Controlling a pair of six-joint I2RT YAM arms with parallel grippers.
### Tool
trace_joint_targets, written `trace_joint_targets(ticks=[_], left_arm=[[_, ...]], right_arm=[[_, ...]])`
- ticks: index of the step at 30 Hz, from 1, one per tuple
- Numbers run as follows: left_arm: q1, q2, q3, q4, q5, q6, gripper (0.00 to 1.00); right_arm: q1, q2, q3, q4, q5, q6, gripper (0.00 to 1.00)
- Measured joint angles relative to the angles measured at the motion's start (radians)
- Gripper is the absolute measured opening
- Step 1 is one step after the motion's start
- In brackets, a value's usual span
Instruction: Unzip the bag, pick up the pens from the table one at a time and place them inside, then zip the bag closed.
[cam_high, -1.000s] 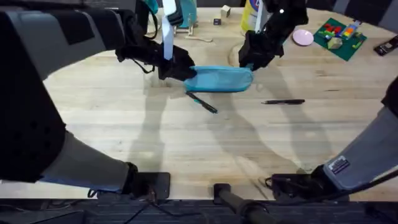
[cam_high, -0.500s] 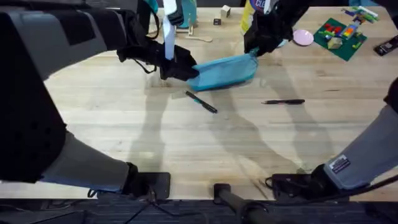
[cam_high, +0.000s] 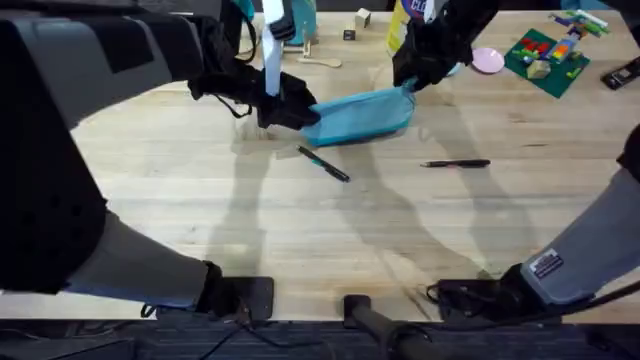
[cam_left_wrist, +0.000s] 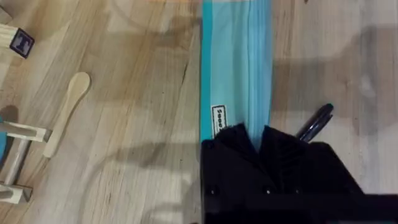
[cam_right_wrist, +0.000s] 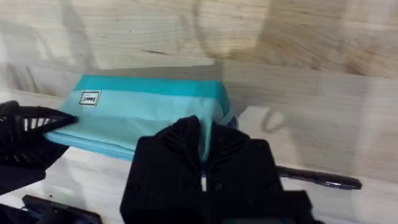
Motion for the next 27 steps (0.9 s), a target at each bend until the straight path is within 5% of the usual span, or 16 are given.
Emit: trace_joint_targets(ticks=[27], left_arm=[[-0.005, 0.0, 0.0, 0.002, 0.021, 0.0, 0.043]], right_arm=[[0.0, -0.04, 0.0, -0.009, 0.026, -0.007, 0.03]])
